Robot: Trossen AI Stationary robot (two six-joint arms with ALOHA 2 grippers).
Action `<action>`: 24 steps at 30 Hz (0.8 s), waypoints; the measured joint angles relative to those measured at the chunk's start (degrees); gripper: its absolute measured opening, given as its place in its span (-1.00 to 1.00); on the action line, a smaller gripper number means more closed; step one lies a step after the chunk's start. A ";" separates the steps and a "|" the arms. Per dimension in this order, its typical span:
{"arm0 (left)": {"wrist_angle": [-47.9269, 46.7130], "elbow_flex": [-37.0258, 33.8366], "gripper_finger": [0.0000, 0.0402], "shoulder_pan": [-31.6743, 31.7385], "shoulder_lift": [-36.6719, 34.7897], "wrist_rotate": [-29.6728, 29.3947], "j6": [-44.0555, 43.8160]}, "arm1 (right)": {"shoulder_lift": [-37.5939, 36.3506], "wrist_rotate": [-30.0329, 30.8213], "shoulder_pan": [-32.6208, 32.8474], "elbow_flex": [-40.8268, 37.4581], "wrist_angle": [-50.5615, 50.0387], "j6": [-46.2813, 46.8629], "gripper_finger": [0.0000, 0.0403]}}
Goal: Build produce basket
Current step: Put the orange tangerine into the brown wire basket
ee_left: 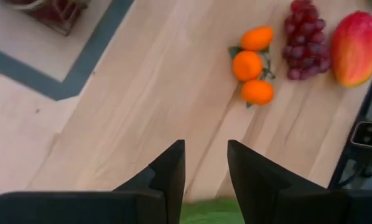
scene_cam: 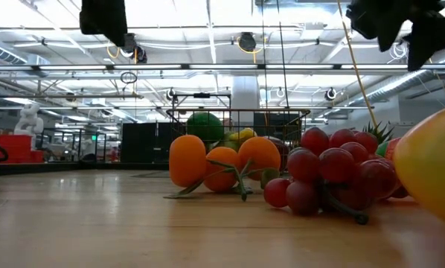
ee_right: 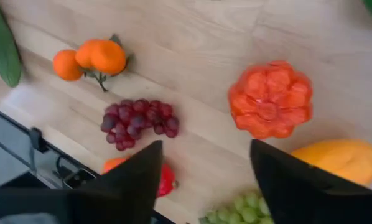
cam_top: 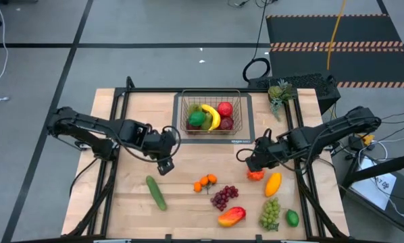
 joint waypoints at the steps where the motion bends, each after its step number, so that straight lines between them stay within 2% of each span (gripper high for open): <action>1: -0.02 -0.16 -0.40 -0.34 0.00 0.00 0.03 | 0.40 0.28 0.00 -0.15 0.67 0.84 0.27; 9: -0.40 -0.25 -0.40 -2.03 0.00 -0.09 1.12 | 2.50 0.52 0.00 -3.16 -0.13 9.11 0.93; 16: -0.40 -0.25 -0.40 -2.24 0.02 -0.08 3.11 | 2.98 -0.94 -0.02 -7.60 2.58 9.33 0.98; 24: -0.40 -0.25 -0.40 -2.20 0.04 -0.09 3.73 | 2.95 0.45 -0.02 -11.75 5.56 8.82 0.98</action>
